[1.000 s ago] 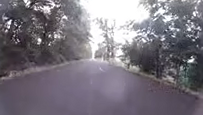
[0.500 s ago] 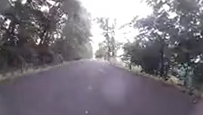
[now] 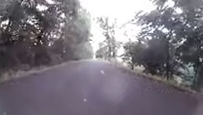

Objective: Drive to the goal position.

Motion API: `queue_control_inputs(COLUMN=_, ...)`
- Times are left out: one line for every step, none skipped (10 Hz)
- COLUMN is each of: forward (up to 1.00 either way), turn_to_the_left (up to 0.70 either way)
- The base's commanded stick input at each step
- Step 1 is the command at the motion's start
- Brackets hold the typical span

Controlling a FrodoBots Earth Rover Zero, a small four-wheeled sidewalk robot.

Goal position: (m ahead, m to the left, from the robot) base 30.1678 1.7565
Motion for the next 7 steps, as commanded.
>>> queue_control_inputs(forward=1.00, turn_to_the_left=0.02)
queue_control_inputs(forward=1.00, turn_to_the_left=0.02)
queue_control_inputs(forward=1.00, turn_to_the_left=0.02)
queue_control_inputs(forward=1.00, turn_to_the_left=0.02)
queue_control_inputs(forward=1.00, turn_to_the_left=0.02)
queue_control_inputs(forward=1.00, turn_to_the_left=0.02)
queue_control_inputs(forward=1.00, turn_to_the_left=0.02)
